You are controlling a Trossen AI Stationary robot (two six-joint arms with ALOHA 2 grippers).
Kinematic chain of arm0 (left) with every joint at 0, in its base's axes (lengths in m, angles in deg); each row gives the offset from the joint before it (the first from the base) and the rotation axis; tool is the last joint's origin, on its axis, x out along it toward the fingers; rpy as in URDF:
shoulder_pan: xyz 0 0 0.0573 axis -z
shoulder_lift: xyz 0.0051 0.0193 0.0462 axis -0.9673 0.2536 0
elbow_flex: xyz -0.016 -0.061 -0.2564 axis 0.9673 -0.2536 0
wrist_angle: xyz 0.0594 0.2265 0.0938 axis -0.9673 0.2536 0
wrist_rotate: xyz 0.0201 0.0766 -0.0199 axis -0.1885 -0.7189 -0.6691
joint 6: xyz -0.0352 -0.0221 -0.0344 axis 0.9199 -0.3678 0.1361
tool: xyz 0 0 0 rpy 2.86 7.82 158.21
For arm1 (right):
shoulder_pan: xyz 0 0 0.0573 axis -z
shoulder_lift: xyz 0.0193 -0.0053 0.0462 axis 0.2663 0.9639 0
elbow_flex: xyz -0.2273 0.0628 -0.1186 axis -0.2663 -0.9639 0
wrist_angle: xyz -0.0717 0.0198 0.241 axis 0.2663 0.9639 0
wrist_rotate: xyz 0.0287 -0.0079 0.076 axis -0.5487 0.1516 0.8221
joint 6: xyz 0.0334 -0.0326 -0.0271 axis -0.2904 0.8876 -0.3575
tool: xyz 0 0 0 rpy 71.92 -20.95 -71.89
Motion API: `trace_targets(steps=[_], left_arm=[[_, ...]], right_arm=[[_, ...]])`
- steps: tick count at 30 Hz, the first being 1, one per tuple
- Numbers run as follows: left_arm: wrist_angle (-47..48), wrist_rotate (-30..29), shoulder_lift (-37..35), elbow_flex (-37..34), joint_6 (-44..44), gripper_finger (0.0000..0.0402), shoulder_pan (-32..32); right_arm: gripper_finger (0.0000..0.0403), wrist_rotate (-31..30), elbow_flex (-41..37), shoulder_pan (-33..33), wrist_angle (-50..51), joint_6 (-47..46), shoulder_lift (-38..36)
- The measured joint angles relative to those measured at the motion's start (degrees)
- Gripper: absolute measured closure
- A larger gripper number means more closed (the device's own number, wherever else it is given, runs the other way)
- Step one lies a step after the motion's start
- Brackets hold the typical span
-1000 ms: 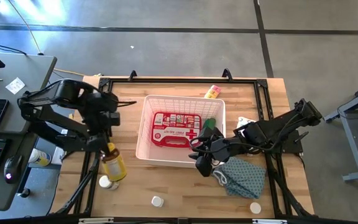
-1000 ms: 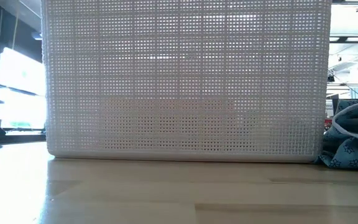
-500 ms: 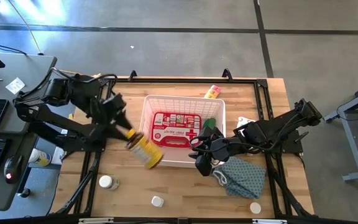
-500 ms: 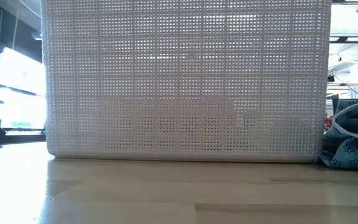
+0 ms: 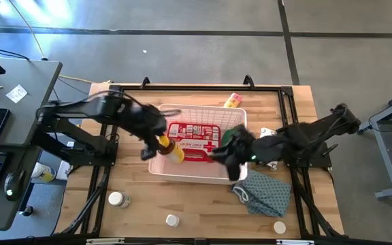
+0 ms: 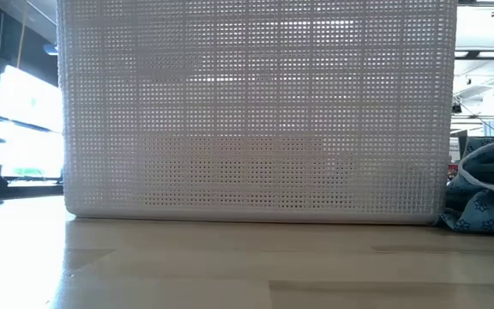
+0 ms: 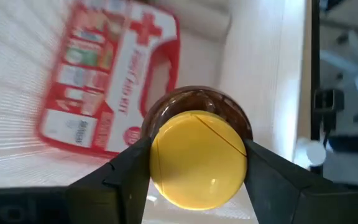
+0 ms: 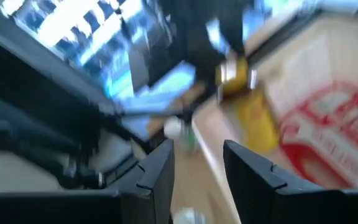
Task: Pick & place medical supplies in basket/bin
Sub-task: Put the yellow pill bottle into the white container, then put the left white pill bottle into the white container
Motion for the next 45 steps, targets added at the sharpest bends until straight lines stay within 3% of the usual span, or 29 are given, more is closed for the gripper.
trace_targets(steps=[8,13,21,26,33,45], left_arm=[[1.43,-1.19,9.49,0.05,-2.17,0.0148,0.34],[0.47,-0.88,11.93,0.42,-4.07,0.015,1.24],[4.96,3.05,13.79,0.07,-5.69,0.0141,3.7],[6.99,2.3,13.97,-0.06,-6.42,0.0148,4.12],[5.08,0.14,14.71,-0.41,-4.81,0.011,4.1],[7.39,2.56,15.22,-0.12,-2.62,0.0077,4.11]], right_arm=[[0.0274,-10.96,0.04,-3.17,0.1,4.56,-7.22],[0.0274,-15.53,0.04,-5.04,0.01,6.68,-8.52],[0.0274,-14.73,0.04,-5.24,3.49,6.16,-8.35],[0.0274,-14.55,0.04,-5.12,5.1,6.2,-8.33],[0.0274,-14.55,0.04,-5.11,7.27,6.22,-8.33],[0.0274,-12.12,0.04,-5.11,7.44,5.77,-8.31]])
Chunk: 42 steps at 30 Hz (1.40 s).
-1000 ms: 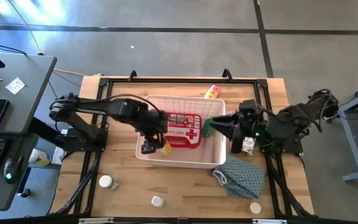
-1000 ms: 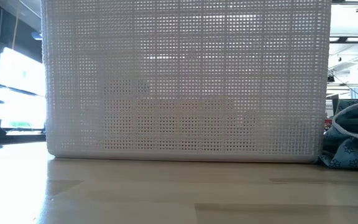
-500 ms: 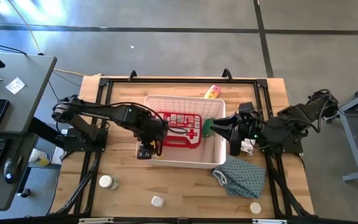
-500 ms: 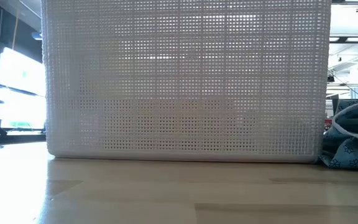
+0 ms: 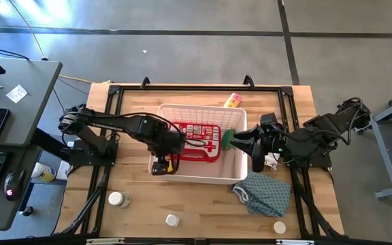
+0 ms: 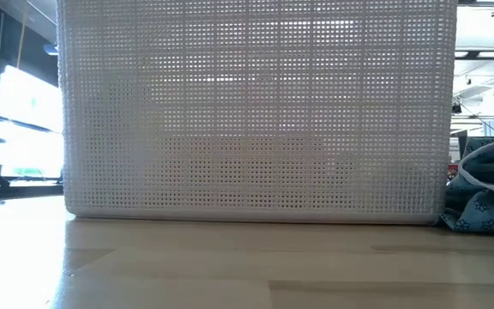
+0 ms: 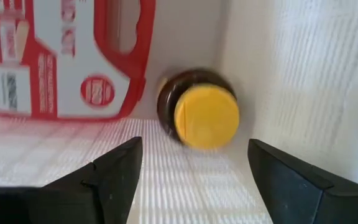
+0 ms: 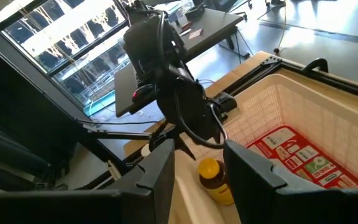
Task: Pick & place medical supplies in basket/bin
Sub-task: Put the left white pill bottle into the white container
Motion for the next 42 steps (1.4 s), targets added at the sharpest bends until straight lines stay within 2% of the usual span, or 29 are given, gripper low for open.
trace_targets(steps=[5,10,16,20,27,35,39,42], left_arm=[[7.51,-0.2,0.0,5.29,0.52,0.0076,0.0],[13.6,-3.17,0.0,14.66,2.44,0.0076,0.01],[14.17,-4.72,-1.5,21.22,4.55,0.0076,0.02],[14.19,-8.44,-2.52,21.18,3.41,0.0076,0.02],[14.19,-8.3,-6.63,21.18,3.09,0.0076,0.04],[14.23,-8.57,-15.83,21.17,5.73,0.0076,0.0],[14.14,-4.96,-20.01,18.43,8.17,0.0076,0.0],[14.19,-0.78,-24.24,13.26,9.52,0.0076,0.02]], right_arm=[[0.0274,0.2,0.0,0.0,0.52,-1.04,0.01],[0.0274,-0.7,0.0,0.0,0.72,-1.24,0.28],[0.0274,-0.67,0.0,1.49,-0.4,-2.58,2.86],[0.0274,1.33,0.0,3.1,-2.88,-2.57,5.94],[0.0274,7.57,0.0,5.35,-5.11,-5.05,9.73],[0.0274,8.02,-0.02,5.66,-5.03,-10.23,9.84],[0.0274,7.72,-0.02,6.67,-5.34,-10.13,9.92],[0.0274,7.5,-0.02,8.48,-5.31,-9.5,9.99]])
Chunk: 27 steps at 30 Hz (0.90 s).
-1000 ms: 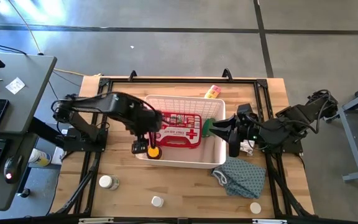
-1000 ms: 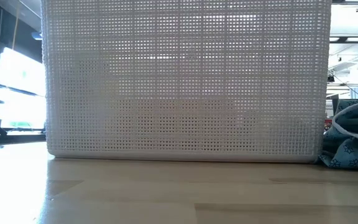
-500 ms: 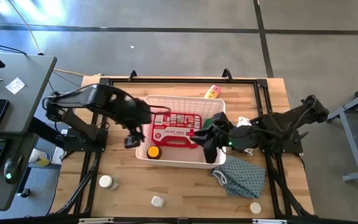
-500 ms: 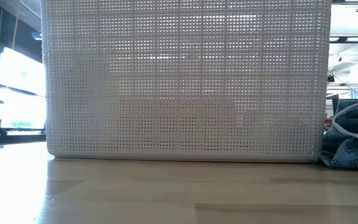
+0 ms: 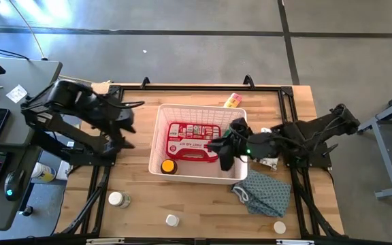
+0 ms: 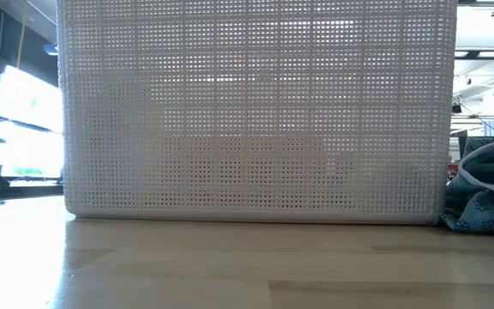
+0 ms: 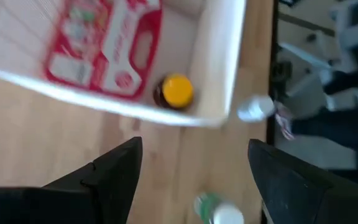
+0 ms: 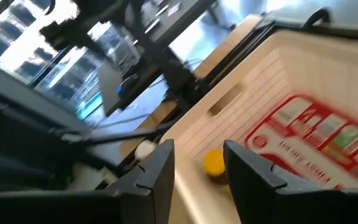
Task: Pick & place medical supplies in basket/bin
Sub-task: Put the left white pill bottle into the white container
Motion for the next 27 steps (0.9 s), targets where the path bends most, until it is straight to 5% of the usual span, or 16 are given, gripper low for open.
trace_targets(steps=[5,14,20,27], left_arm=[[0.06,6.2,-9.17,-12.76,3.28,0.0076,0.01],[0.12,25.86,-21.24,-35.16,18.86,0.0077,0.89],[-0.58,28.25,-21.26,-37.13,29.49,0.0104,9.28],[-7.71,25.04,-14.95,-37.09,42.71,0.0139,21.46]], right_arm=[[0.0274,0.57,0.0,2.35,-0.48,1.84,0.0],[0.0274,8.05,0.0,2.5,1.18,5.18,0.0],[0.0274,14.22,0.0,0.05,3.74,2.86,0.0],[0.0274,8.49,0.0,-7.78,7.82,0.94,0.0]])
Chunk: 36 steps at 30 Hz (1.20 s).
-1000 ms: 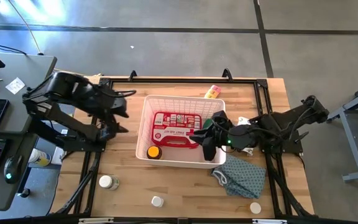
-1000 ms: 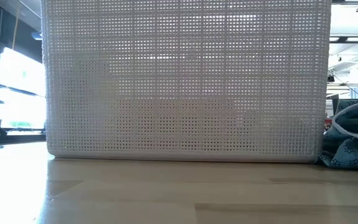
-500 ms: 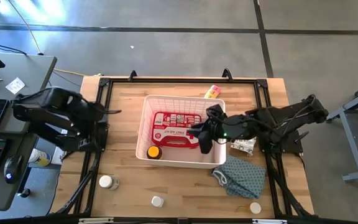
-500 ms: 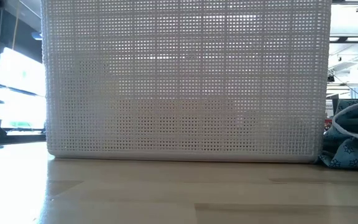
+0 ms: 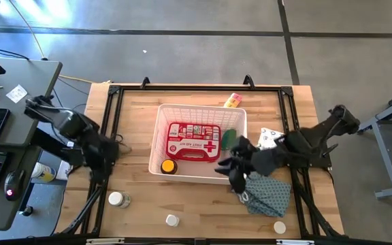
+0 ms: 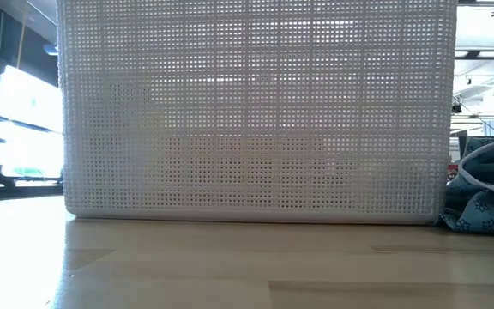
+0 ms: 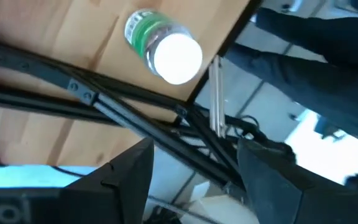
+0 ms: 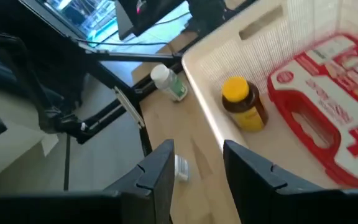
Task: Pick & place medical supplies in basket/bin
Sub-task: Put the left white pill bottle into the white container
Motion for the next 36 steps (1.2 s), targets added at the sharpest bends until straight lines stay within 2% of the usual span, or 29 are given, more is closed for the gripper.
trace_targets(steps=[7,12,18,22,30,32,36], left_arm=[[-1.04,-6.18,8.99,0.0,2.79,0.0149,12.11],[-6.52,-18.14,12.22,0.0,11.54,0.0149,20.49],[-12.83,-27.26,12.87,0.02,21.21,0.0147,27.89],[-13.47,-28.18,14.76,0.04,21.78,0.0122,30.47],[-12.84,-30.28,20.87,0.04,16.83,0.0017,33.06],[-11.71,-30.29,22.38,0.04,15.34,0.0006,33.05],[-9.91,-31.74,24.4,0.04,12.28,0.0016,32.94]], right_arm=[[0.0274,-6.09,0.0,-7.77,3.47,-2.68,0.0],[0.0274,-7.33,0.0,-10.86,6.46,-4.28,0.0],[0.0274,-5.49,0.0,-14.11,11.24,-7.48,0.0],[0.0274,-7.21,0.0,-15.72,13.51,-7.8,0.0],[0.0274,-13.46,0.0,-16.07,14.8,-7.6,0.0],[0.0274,-14.53,0.0,-15.8,15.0,-7.59,0.0],[0.0274,-14.73,0.0,-14.95,15.71,-7.59,0.0]])
